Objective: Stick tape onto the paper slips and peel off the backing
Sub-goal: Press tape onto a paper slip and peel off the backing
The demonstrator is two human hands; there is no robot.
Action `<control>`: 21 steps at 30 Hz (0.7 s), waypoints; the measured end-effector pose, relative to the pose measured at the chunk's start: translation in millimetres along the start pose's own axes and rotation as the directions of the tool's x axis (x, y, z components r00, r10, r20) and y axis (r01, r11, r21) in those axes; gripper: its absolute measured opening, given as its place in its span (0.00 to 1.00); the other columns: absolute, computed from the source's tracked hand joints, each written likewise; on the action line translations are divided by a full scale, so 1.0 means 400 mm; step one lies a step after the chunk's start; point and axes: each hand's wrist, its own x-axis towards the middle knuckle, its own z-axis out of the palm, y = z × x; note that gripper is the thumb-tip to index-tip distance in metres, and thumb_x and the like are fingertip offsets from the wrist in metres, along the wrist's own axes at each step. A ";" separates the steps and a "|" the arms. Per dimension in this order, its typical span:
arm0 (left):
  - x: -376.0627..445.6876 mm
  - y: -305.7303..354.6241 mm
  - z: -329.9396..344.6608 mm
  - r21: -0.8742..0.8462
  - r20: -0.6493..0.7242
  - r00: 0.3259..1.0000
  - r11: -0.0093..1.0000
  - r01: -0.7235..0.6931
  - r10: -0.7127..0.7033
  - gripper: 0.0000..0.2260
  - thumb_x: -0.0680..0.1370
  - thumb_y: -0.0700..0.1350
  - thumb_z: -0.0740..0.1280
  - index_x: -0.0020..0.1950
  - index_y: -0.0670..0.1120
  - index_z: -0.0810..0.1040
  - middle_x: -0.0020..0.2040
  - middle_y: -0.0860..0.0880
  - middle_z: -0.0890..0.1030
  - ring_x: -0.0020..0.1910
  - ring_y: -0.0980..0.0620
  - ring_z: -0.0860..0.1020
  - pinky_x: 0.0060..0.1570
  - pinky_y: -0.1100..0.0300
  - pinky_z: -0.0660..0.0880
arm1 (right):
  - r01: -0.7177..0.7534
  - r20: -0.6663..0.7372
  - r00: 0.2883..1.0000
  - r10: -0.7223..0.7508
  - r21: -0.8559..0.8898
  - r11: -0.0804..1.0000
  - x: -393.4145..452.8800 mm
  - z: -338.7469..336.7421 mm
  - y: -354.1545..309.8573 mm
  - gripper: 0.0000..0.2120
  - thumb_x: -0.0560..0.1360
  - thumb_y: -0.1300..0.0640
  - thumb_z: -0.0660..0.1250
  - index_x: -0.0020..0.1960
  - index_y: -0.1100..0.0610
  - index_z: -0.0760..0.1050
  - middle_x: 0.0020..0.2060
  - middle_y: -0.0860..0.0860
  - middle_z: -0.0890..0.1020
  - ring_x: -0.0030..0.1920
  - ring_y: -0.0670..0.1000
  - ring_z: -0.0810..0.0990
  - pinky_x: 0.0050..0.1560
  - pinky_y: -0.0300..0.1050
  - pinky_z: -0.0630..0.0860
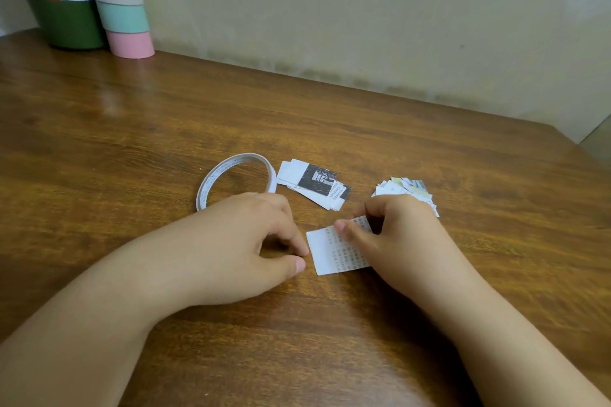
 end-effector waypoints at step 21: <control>0.003 -0.004 0.011 -0.031 0.018 1.000 0.999 -0.007 0.007 0.10 0.75 0.54 0.66 0.55 0.65 0.78 0.47 0.62 0.71 0.50 0.69 0.66 0.48 0.74 0.63 | 0.004 0.013 1.000 -0.005 0.020 1.000 0.001 -0.005 0.002 0.10 0.73 0.45 0.68 0.36 0.47 0.76 0.27 0.44 0.75 0.27 0.37 0.72 0.26 0.30 0.66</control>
